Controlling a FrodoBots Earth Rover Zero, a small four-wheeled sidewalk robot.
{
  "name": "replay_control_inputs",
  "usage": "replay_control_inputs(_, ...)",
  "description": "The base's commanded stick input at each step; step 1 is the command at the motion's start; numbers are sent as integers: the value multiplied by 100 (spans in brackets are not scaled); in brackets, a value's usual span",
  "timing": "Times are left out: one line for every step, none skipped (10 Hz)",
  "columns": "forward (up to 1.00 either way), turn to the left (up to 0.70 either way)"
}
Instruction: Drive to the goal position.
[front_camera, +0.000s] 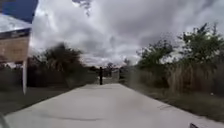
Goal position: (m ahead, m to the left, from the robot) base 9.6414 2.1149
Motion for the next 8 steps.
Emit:
replay_control_inputs(69,1)
replay_control_inputs(69,1)
replay_control_inputs(69,1)
replay_control_inputs(69,1)
replay_control_inputs(69,1)
replay_control_inputs(69,1)
replay_control_inputs(69,1)
replay_control_inputs(69,1)
